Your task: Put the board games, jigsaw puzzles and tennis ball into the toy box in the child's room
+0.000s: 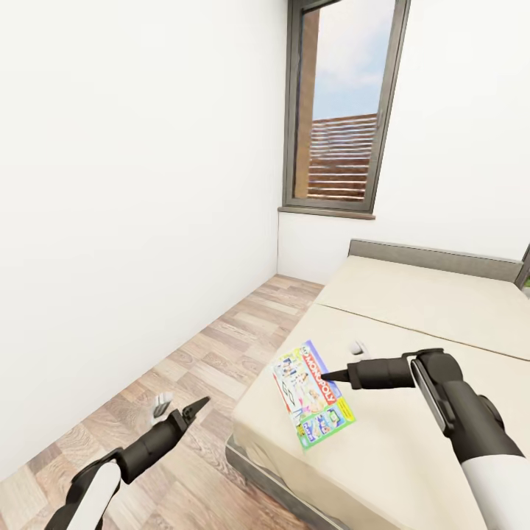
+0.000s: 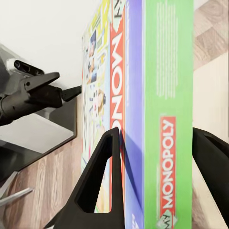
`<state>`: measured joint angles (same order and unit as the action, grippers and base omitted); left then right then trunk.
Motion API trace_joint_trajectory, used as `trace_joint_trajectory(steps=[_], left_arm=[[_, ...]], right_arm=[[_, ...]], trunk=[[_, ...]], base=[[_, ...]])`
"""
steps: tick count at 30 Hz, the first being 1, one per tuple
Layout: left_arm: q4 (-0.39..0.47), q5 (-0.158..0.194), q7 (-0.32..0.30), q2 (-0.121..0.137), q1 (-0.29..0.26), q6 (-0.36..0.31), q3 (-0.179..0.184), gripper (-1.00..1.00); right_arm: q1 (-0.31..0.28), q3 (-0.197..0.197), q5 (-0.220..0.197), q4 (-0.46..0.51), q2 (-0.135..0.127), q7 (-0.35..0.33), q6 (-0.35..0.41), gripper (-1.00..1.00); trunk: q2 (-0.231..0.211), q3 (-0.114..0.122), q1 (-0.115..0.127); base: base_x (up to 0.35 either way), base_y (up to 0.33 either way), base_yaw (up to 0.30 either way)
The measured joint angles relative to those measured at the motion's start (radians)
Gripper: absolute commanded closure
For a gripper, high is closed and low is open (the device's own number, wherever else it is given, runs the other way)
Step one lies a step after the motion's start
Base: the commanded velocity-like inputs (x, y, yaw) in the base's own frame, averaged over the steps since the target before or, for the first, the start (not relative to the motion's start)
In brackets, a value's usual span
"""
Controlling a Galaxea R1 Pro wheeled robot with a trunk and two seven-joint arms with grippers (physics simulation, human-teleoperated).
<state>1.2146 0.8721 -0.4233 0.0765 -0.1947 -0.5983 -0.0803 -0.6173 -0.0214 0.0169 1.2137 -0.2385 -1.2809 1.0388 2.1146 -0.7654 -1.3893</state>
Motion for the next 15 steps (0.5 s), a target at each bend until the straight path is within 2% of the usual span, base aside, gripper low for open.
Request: trace_joint_trajectory(steps=[15], left_arm=[[0.106, 0.01, -0.002, -0.007, 0.045, -0.012, 0.019, -1.0]], right_arm=[[-0.004, 0.004, 0.0, 0.007, -0.003, 0.023, 0.001, 1.0]], trunk=[[0.0, 0.0, 0.0]], base=[[0.0, 0.0, 0.0]])
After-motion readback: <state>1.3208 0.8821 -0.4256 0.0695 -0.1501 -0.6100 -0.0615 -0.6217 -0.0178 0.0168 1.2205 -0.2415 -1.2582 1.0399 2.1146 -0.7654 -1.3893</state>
